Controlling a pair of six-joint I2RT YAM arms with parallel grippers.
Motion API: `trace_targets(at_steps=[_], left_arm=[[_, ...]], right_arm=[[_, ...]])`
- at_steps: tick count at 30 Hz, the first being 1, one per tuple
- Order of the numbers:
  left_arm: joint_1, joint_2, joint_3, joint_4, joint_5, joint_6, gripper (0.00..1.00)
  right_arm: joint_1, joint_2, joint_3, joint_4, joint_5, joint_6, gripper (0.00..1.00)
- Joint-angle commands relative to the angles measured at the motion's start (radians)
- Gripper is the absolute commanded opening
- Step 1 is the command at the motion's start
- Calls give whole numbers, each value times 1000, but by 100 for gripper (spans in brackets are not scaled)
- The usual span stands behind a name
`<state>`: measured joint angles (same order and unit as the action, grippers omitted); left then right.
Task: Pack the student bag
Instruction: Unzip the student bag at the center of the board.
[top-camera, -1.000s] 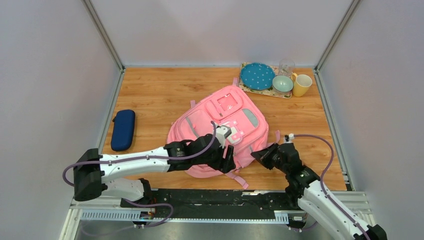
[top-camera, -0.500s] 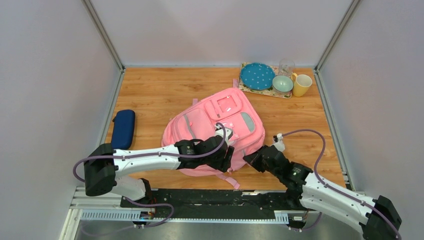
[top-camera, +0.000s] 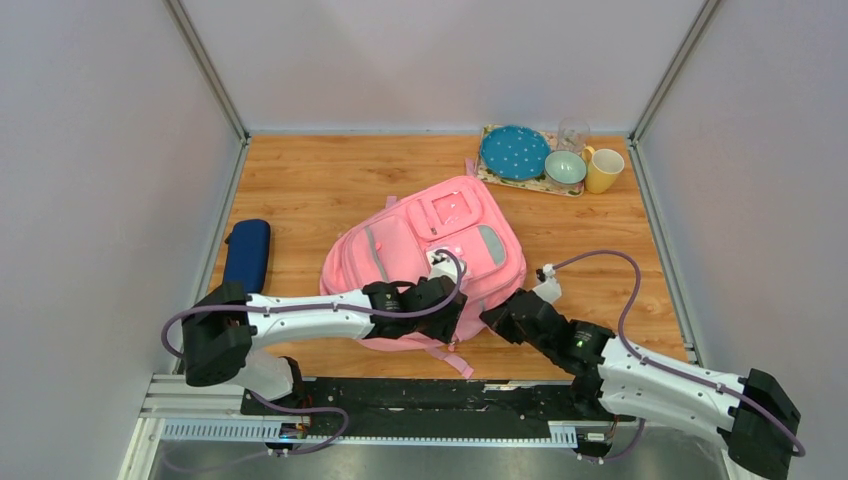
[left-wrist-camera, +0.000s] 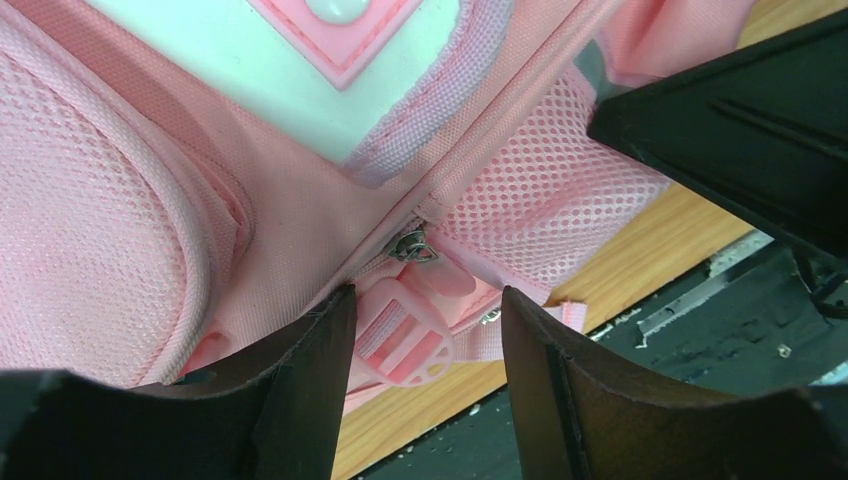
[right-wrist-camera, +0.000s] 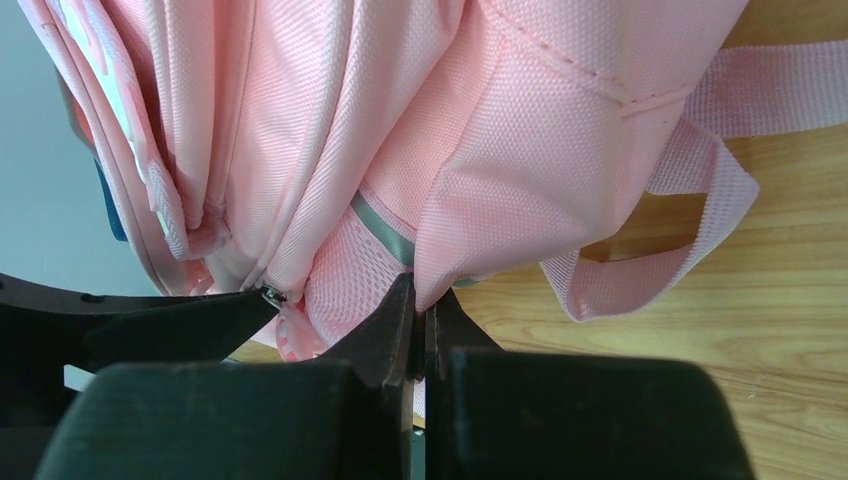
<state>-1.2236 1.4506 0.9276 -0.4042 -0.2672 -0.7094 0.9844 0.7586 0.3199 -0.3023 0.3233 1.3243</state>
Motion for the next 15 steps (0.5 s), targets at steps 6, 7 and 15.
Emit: trace_targets(at_steps=[6,7,15], left_arm=[[-7,44,45,-35,-81,5,61],[-7,42,45,-30,-75,-1,61],[-8,8,-1,27,-90,-41,37]], right_arm=[[89,38,91,97,43,-10,0],[94,45,93,100,48,-10,0],[123,84,116,103,63,-20,0]])
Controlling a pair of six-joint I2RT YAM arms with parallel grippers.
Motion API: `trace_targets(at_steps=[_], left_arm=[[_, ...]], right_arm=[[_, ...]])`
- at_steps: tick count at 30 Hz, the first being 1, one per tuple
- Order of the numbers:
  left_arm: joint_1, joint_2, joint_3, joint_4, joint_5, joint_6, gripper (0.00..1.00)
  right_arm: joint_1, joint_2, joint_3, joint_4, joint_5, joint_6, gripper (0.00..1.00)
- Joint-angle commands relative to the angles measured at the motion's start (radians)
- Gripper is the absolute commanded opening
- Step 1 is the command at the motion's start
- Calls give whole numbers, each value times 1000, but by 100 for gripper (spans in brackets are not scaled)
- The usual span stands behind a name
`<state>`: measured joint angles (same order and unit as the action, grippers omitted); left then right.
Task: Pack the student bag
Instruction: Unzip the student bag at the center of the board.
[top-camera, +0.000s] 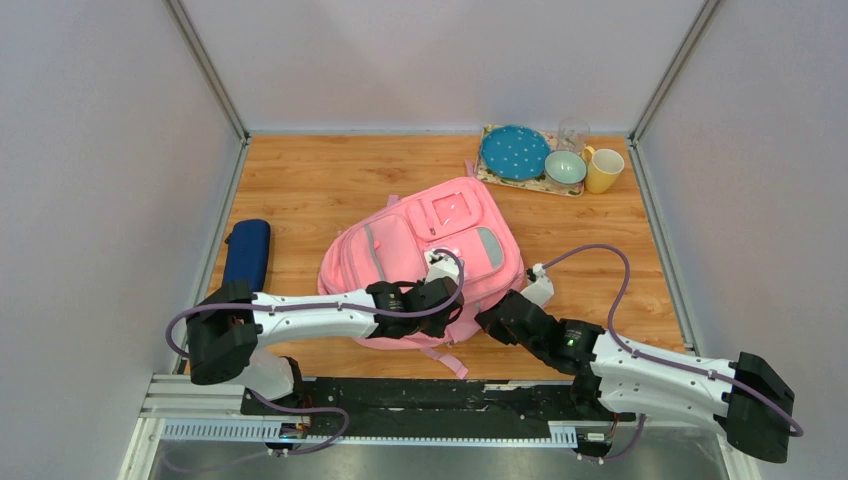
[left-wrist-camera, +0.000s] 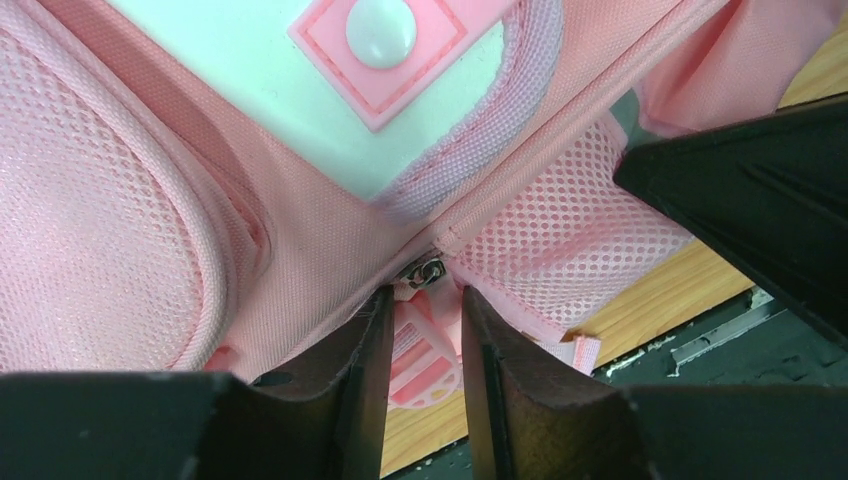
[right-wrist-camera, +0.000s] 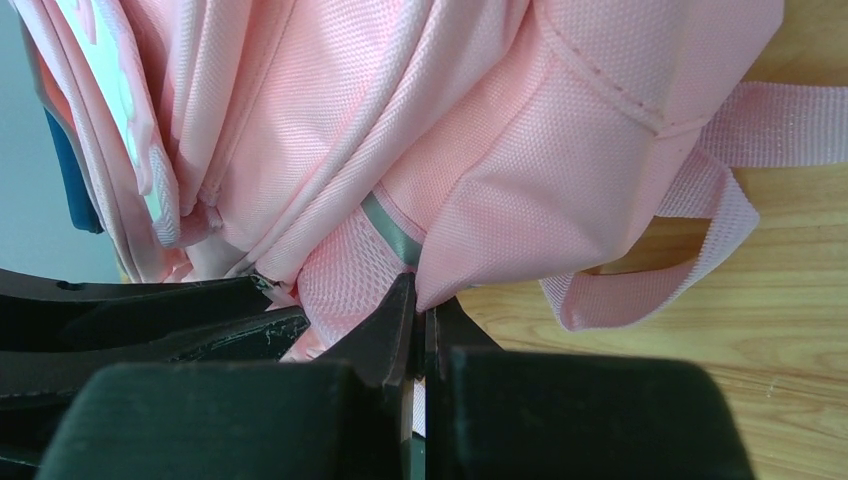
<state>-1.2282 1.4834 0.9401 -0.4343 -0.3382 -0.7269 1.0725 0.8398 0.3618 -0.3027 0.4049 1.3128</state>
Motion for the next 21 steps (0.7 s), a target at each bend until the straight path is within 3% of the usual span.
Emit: trace_targets(at_steps=[1,6,10,15,21], left_arm=[[-4,-28,-15,51,-28,-25,37],[-2,-35,-27,54,-28,-29,35],[-2,-55,-41,103,23,-29,49],[-4,-52,-35,128,33,-28,53],[-4,-34,-52,103,-19,-32,27]], right_arm=[[37,5,75,102,-17,-9,0],[52,18,86,100,-3,-14,0],[63,33,97,94,8,-14,0],[73,54,106,96,14,-12,0],[86,55,112,86,28,-20,0]])
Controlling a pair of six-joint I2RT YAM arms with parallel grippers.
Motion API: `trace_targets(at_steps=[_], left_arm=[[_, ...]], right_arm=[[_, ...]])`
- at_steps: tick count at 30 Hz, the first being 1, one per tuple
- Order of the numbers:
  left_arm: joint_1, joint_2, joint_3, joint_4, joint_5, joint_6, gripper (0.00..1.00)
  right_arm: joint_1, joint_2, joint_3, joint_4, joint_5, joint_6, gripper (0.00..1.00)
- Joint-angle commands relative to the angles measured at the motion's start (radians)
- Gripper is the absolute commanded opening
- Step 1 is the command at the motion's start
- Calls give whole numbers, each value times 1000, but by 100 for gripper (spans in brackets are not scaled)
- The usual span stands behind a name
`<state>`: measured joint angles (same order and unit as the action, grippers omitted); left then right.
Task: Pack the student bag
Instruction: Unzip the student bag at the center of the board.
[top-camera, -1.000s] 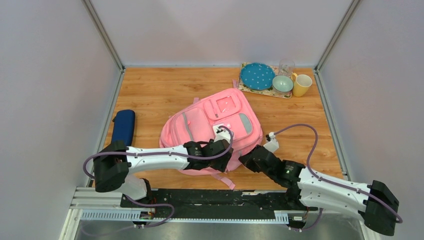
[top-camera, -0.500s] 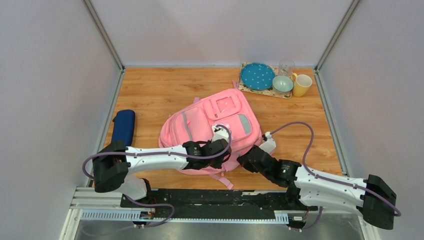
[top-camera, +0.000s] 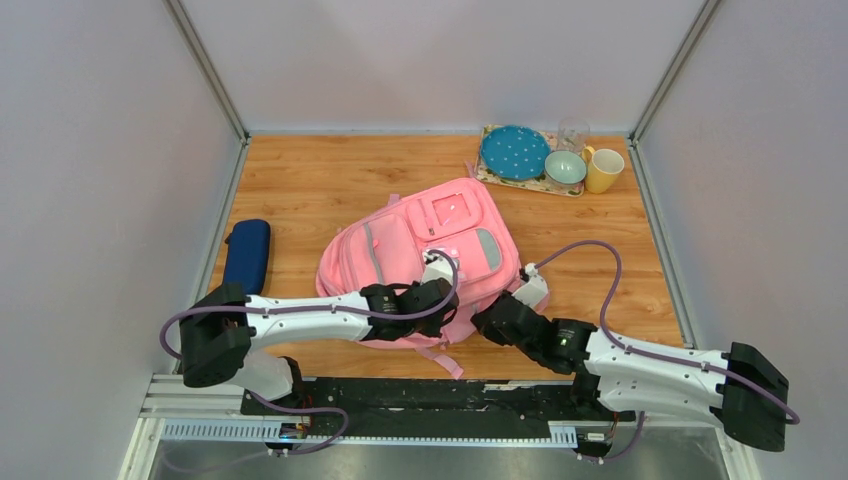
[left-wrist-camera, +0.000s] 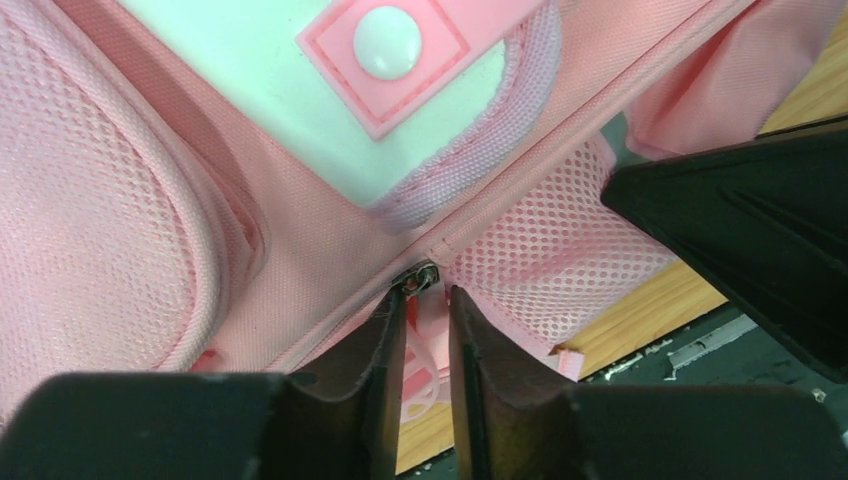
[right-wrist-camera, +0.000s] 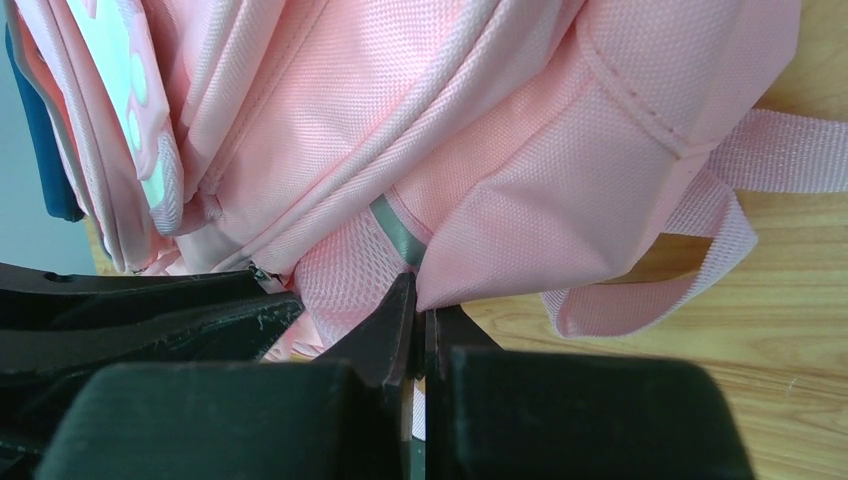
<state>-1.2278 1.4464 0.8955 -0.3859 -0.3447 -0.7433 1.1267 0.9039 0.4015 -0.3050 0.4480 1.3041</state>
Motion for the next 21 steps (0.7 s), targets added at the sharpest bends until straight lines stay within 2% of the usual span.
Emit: trace_targets(at_steps=[1,6,7,9,15,21], left_arm=[[-2,2,-6,48,-29,-14,23],[-2,-4,-3,22,-66,-4,16],[-2,-10,-6,21,-73,-1,5],[-2,-33,-18,22,-65,5,0],[-2,-145,-113,128,16,29,0],[37,-282,-207,90,-4,13,0]], right_arm=[[35,-14,72,86,-9,-11,0],[39,-20,72,66,3,-8,0],[39,-22,72,54,11,-3,0],[38,-31,69,43,15,3,0],[38,-56,54,15,41,23,0],[28,-74,46,4,95,26,0]])
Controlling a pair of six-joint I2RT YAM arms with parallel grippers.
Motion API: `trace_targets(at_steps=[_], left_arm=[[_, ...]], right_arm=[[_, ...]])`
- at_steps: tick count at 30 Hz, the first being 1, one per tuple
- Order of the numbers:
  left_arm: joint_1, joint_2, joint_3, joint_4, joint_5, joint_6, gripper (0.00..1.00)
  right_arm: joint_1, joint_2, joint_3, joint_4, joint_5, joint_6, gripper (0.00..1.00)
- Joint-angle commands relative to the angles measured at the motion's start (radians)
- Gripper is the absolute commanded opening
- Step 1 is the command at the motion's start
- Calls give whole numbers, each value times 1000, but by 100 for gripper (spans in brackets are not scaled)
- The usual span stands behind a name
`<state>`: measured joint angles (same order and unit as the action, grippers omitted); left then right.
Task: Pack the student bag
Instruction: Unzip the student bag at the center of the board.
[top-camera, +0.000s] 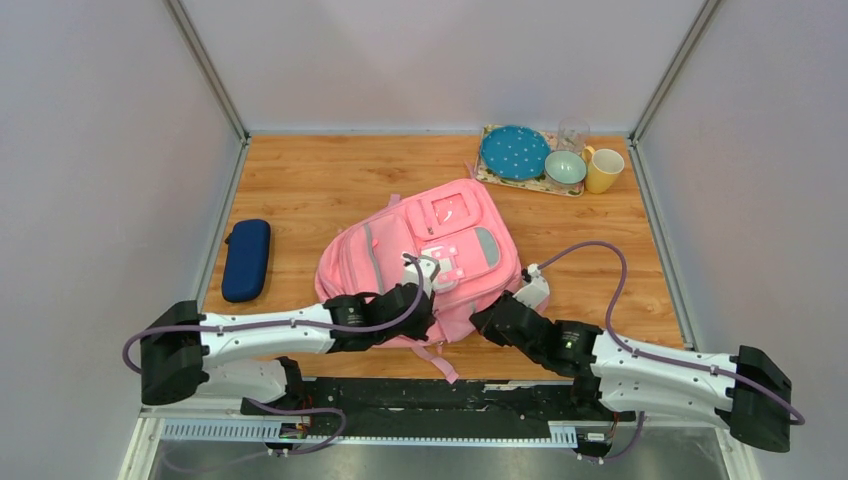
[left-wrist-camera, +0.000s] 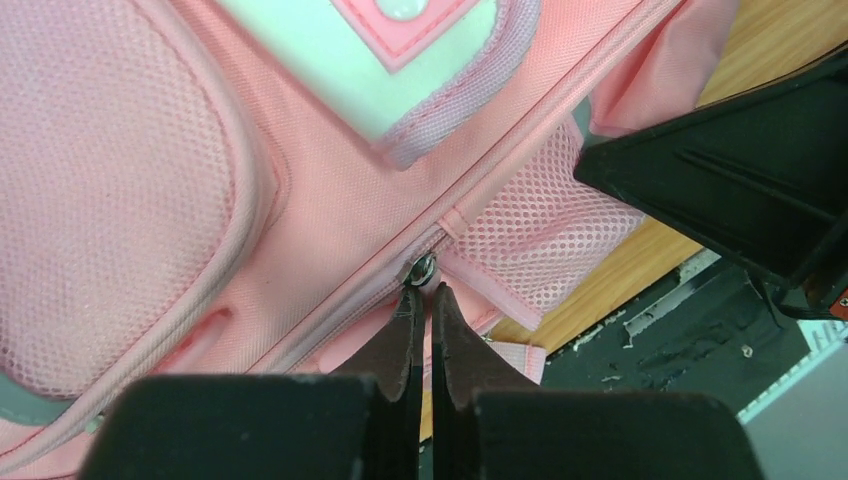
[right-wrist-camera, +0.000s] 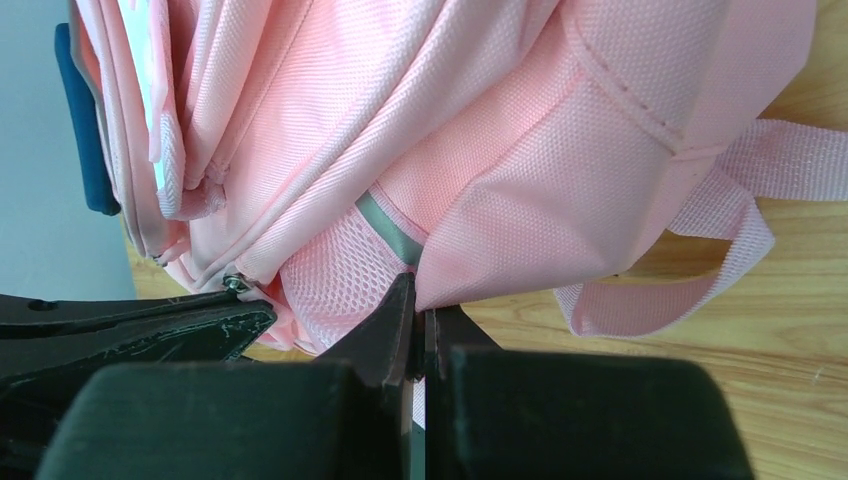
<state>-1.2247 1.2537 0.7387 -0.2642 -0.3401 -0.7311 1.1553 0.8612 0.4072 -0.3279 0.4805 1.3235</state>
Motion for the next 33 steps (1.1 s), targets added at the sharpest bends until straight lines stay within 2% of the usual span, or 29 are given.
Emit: trace_targets(at_steps=[1,7,15,21,26,33], left_arm=[[45,-106,-82,-26,4,-4,0],[103,-226,-174,22,84,-31,0],[145,-304,-196,-73,81,-11,0],[160,-358,-209,-200,81,41,0],[160,-422,-269,-237,125,58,0],[160,-471,-305,-213,205,87,0]], right_arm=[[-2,-33,41,24,64,6,0],[-8,-33,42,15,60,14,0],[-45,-56,45,-37,58,2,0],[-225,-108,41,-54,-51,-108,0],[-391,-113,61,-54,-146,-208,0],[-565,7,160,-51,-328,-372,0]])
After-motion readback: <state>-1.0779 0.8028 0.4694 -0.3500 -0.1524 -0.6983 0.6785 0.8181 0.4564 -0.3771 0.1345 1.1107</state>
